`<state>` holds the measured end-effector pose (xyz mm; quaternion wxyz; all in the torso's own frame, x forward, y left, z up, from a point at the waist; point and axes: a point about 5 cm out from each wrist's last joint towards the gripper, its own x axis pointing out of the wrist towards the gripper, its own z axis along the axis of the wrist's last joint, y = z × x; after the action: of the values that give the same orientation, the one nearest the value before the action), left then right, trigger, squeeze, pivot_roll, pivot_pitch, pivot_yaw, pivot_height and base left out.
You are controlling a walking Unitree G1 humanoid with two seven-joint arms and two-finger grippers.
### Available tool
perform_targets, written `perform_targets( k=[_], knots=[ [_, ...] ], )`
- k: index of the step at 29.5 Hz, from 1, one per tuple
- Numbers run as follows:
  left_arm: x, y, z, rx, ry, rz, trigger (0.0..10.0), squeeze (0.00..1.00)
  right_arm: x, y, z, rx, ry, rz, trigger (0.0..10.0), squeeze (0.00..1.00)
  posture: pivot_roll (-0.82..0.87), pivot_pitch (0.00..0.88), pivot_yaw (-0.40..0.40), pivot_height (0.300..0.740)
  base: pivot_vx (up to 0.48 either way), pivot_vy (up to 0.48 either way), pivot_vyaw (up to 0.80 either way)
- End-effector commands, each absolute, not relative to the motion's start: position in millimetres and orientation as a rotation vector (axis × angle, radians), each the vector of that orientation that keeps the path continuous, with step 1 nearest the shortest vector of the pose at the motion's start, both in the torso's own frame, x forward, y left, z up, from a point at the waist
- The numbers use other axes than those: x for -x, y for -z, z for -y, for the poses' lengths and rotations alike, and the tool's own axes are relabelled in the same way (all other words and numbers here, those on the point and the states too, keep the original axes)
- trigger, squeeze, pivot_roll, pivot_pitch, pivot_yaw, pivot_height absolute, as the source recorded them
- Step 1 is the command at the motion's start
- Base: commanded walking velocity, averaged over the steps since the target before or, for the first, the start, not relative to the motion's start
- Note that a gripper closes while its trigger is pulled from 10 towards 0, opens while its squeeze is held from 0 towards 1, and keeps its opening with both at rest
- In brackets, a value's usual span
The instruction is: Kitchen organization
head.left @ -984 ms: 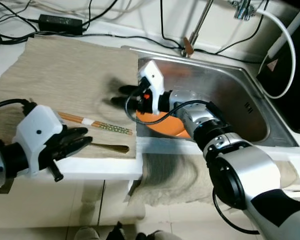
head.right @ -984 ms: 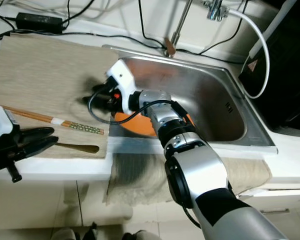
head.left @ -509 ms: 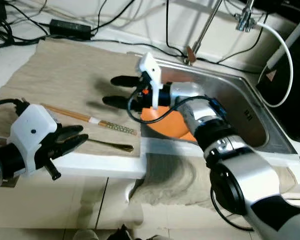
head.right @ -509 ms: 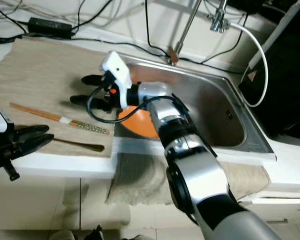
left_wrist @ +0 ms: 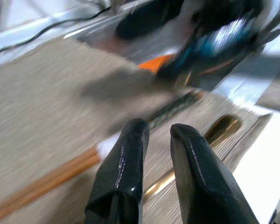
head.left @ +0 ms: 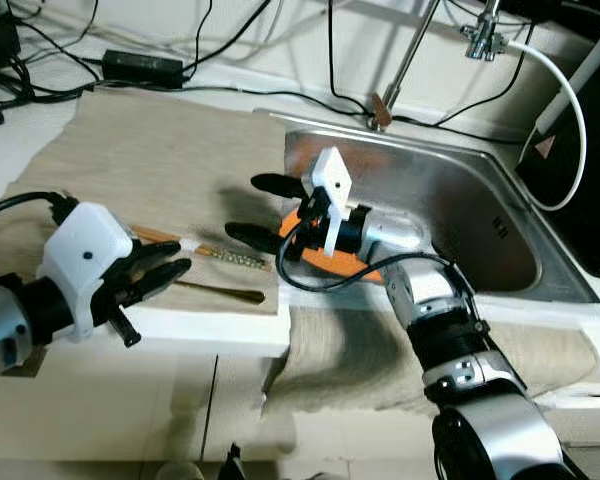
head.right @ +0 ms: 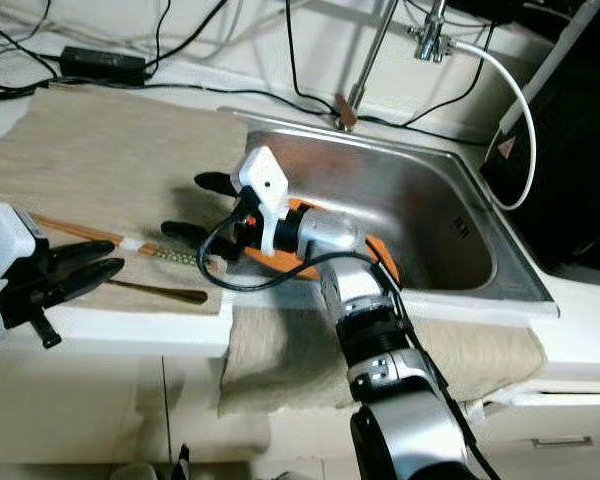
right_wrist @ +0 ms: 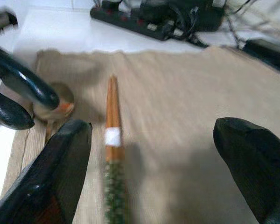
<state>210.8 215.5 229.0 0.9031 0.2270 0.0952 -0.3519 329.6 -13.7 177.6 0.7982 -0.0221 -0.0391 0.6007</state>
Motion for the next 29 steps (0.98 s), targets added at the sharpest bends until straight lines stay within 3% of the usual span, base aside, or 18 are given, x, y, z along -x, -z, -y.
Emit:
perform_targets(
  k=[1,15,16,17,18,20,21,22,29],
  knots=[
    [-211.8,-229.4,-213.7,-0.485,0.758,-0.198,10.0,0.00,-334.0,-173.4,11.9,0.110,-1.280,0.035,10.0,1.00,0.07,0.000,-0.146,0.740,0.000,0.000,0.00],
    [-200.7,-220.9,-215.5,-0.514,0.824,-0.281,10.0,0.00,-343.9,-167.5,-3.0,0.266,-1.397,-0.120,10.0,1.00,0.10,0.000,-0.164,0.740,0.000,0.000,0.00],
    [-200.4,-220.3,-215.4,-0.514,0.823,-0.282,10.0,0.00,-344.0,-166.2,-2.2,0.275,-1.399,-0.131,9.4,1.00,0.10,0.000,-0.168,0.740,0.000,0.000,0.00],
    [-200.1,-219.9,-215.4,-0.514,0.824,-0.283,10.0,0.00,-344.7,-164.9,-1.5,0.281,-1.396,-0.142,6.5,1.00,0.10,0.000,-0.169,0.740,0.000,0.000,0.00],
    [-200.0,-219.4,-214.9,-0.515,0.825,-0.284,10.0,0.00,-345.7,-162.6,0.0,0.286,-1.389,-0.161,2.8,1.00,0.10,0.000,-0.170,0.740,0.000,0.000,0.00],
    [-200.0,-219.4,-214.9,-0.515,0.825,-0.284,10.0,0.00,-345.7,-161.9,0.2,0.286,-1.388,-0.165,2.8,1.00,0.10,0.000,-0.169,0.740,0.000,0.000,0.00],
    [-200.0,-219.4,-214.9,-0.515,0.825,-0.284,10.0,0.00,-345.9,-161.6,0.2,0.286,-1.388,-0.166,0.4,0.67,0.10,0.000,-0.169,0.740,0.000,0.000,0.00],
    [-199.9,-219.2,-214.8,-0.516,0.826,-0.285,10.0,0.00,-345.7,-159.4,0.5,0.289,-1.393,-0.176,0.0,0.00,0.10,0.000,-0.169,0.740,0.000,0.000,0.00],
    [-200.8,-219.5,-214.0,-0.522,0.833,-0.286,10.0,0.00,-343.8,-151.5,1.6,0.299,-1.404,-0.198,0.0,0.00,0.10,0.000,-0.163,0.740,0.000,0.000,0.00]
  ],
)
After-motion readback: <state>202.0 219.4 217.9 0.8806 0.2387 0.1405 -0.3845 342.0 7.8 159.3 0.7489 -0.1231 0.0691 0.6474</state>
